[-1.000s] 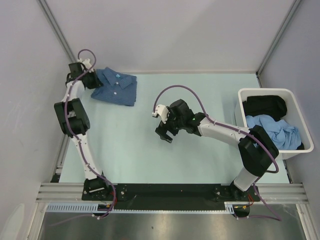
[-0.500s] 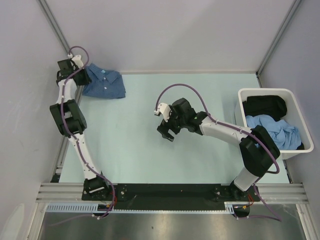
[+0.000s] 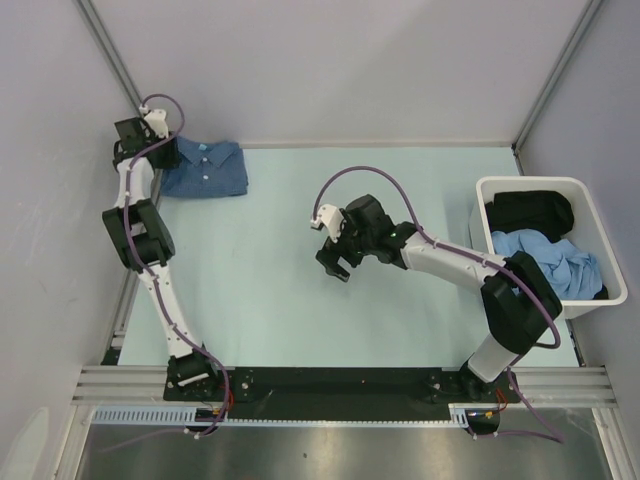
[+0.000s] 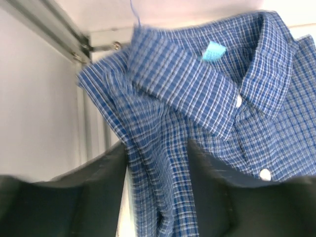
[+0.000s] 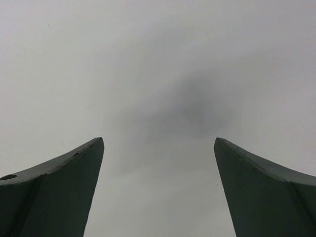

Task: Fold and stack the long sleeve shirts
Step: Neatly place the folded shirt to the corner

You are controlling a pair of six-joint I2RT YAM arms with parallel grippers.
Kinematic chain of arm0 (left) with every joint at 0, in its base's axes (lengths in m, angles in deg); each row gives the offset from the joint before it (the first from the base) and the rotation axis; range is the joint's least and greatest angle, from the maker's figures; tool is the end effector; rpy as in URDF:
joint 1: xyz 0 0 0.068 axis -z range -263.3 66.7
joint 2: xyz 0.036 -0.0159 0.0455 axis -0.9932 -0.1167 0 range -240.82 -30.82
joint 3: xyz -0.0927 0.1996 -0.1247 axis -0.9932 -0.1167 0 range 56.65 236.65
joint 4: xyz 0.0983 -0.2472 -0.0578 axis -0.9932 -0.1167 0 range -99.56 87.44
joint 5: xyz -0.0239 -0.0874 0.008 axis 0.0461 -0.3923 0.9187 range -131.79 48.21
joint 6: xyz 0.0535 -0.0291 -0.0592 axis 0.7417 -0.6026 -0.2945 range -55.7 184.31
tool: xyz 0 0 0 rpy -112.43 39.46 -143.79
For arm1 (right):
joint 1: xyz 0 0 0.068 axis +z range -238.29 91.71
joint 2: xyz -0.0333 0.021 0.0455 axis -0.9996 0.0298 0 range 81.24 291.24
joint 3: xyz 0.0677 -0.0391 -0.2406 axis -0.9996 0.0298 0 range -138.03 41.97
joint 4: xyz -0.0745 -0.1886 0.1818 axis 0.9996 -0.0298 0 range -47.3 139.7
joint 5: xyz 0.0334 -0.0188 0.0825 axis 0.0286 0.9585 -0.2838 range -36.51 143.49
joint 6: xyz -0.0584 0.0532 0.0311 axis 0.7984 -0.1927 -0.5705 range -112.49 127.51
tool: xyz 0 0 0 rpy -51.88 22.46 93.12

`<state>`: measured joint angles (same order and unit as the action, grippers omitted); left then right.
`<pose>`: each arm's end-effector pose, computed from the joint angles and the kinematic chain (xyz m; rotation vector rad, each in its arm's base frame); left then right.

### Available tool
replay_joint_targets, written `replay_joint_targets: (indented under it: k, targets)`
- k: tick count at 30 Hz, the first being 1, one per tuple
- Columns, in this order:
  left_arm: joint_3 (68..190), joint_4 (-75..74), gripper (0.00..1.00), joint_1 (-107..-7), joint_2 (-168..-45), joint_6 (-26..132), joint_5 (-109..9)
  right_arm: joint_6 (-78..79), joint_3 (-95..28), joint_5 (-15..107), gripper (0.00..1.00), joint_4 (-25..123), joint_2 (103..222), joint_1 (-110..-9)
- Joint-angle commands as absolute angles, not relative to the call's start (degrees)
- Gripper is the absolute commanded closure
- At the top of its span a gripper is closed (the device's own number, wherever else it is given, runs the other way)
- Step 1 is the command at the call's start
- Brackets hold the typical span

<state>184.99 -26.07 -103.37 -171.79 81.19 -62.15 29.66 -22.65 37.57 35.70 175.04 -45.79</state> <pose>0.5620 0.1776 0.1843 0.1362 2.1523 -0.0199 0.2780 0.2824 0.1839 -1.3695 1.8994 0.5006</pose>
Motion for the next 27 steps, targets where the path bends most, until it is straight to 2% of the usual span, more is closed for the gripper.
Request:
replay_joint_targets:
  k: [1, 6, 7, 10, 16, 21, 27]
  targets:
    - [188.5, -21.1, 0.37, -104.2, -168.1, 82.9, -61.0, 30.0, -23.8, 37.6, 0.0, 35.8, 171.9, -46.3]
    - [186.4, -26.2, 0.18, -102.4, -162.8, 83.0, -67.1, 28.1, -23.8, 36.5, 0.0, 35.5, 171.7, -48.1]
    - [182.6, -28.7, 0.17, -101.3, -161.3, 84.2, -67.2, 27.4, -23.7, 36.4, 0.0, 35.4, 171.7, -48.6]
    - [171.6, -29.8, 0.17, -96.1, -155.5, 86.4, -65.3, 26.1, -23.8, 35.7, 0.0, 35.3, 171.9, -50.5]
    - [159.4, -26.3, 0.17, -85.3, -152.1, 86.4, -54.6, 24.9, -23.3, 34.2, 0.0, 34.8, 172.1, -53.0]
    - [160.3, -23.6, 0.18, -79.5, -156.3, 87.5, -44.5, 24.3, -22.5, 33.5, 0.0, 34.9, 171.5, -53.3]
    - [162.7, -21.2, 0.25, -76.8, -160.0, 90.8, -35.6, 24.6, -21.8, 33.8, 0.0, 35.2, 170.9, -53.6]
